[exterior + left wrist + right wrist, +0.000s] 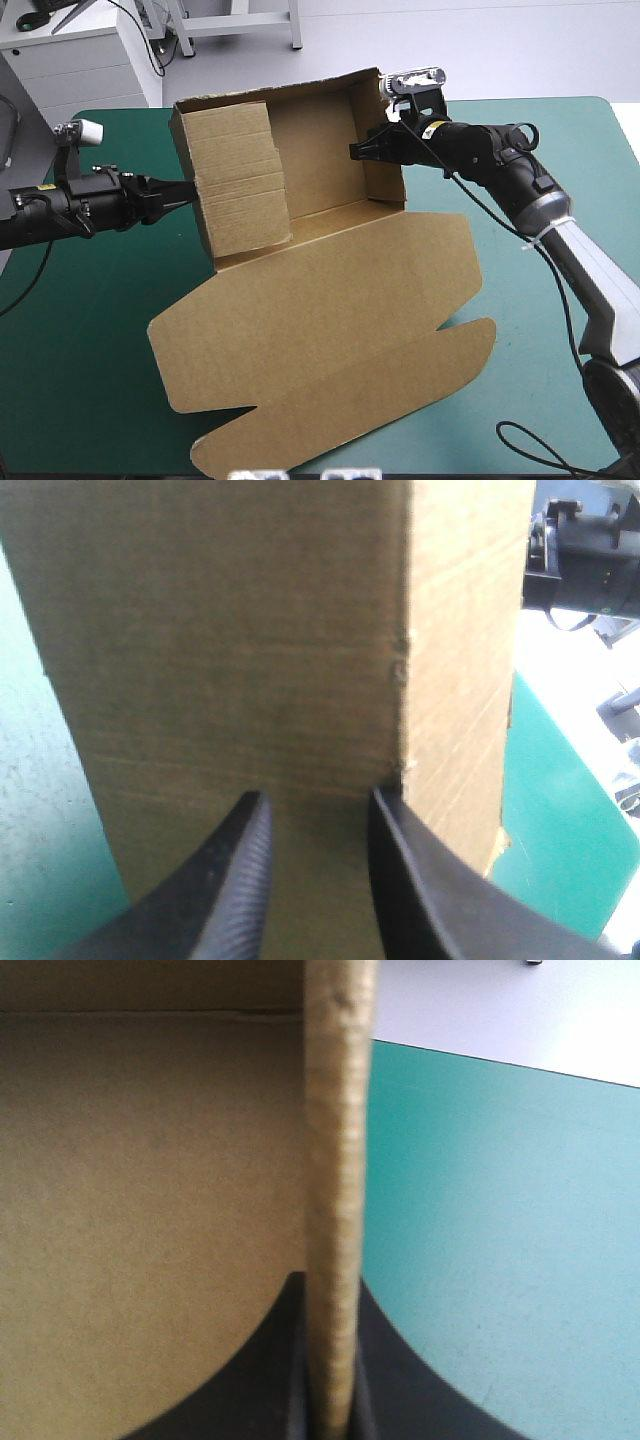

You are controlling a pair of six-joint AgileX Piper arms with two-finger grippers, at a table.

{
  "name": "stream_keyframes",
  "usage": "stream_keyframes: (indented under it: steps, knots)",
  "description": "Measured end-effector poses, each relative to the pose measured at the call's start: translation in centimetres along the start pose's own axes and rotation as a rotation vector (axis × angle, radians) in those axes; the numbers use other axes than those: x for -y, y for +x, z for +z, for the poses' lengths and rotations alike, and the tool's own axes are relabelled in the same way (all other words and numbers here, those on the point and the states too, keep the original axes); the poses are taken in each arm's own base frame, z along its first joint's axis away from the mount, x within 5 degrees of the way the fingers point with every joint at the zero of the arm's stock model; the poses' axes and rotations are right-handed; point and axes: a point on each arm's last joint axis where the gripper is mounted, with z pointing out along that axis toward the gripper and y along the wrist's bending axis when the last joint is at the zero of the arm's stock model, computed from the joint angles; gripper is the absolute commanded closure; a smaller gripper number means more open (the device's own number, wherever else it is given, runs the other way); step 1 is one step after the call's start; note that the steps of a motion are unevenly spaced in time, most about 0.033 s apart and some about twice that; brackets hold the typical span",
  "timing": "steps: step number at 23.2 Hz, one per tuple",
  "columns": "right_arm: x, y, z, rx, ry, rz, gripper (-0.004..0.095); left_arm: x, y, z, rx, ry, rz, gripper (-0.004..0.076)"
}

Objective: Fold the box

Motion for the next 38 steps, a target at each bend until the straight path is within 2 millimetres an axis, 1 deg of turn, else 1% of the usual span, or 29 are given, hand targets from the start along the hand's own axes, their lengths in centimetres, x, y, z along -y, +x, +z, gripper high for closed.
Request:
stream_keyframes:
  steps: [3,4,8,10,11,15,22,25,30,33,36,38]
  knots:
    - [0.0,0.0,0.0,-0.001,0.003,0.000,0.0919,0.0,0.0,0.0,-0.001,0.001,0.000,0.0451]
    - [0.0,0.0,0.0,-0.003,0.003,0.000,0.0919,0.0,0.0,0.0,-0.001,0.000,0.000,0.0424]
    - [0.0,0.1,0.0,-0.006,0.006,0.000,0.0919,-0.2,0.2,0.0,-0.020,-0.026,-0.053,0.0268]
    - [0.1,0.1,0.0,-0.010,0.012,-0.005,0.0915,-0.5,0.4,0.0,-0.037,-0.054,-0.102,0.0239]
    - [0.1,0.1,0.0,-0.012,0.017,-0.007,0.0915,-0.6,0.5,0.0,-0.049,-0.075,-0.136,0.0239]
    - [0.1,0.1,0.0,-0.014,0.022,-0.010,0.0915,-0.7,0.5,0.0,-0.051,-0.080,-0.159,0.0239]
    - [0.1,0.2,0.0,-0.024,0.023,-0.012,0.0911,0.0,0.0,0.0,-0.003,0.000,-0.199,0.0239]
    - [0.0,0.3,0.0,-0.026,0.020,-0.011,0.0908,-0.2,0.2,0.0,-0.020,-0.028,-0.187,0.0239]
    - [-3.0,0.6,0.3,-0.049,0.001,-0.051,0.0907,-0.8,0.7,-0.1,-0.066,-0.096,-0.159,0.0239]
    - [-4.5,-0.4,-0.5,-0.053,0.004,-0.091,0.0907,-1.1,1.1,0.0,-0.107,-0.150,-0.138,0.0240]
    - [-5.8,-1.6,-1.6,-0.040,0.003,-0.144,0.0907,-1.0,1.7,0.6,-0.175,-0.202,-0.132,0.0277]
    - [-6.5,-1.9,-2.0,-0.039,0.003,-0.177,0.0907,-0.9,2.0,0.9,-0.212,-0.250,-0.121,0.0329]
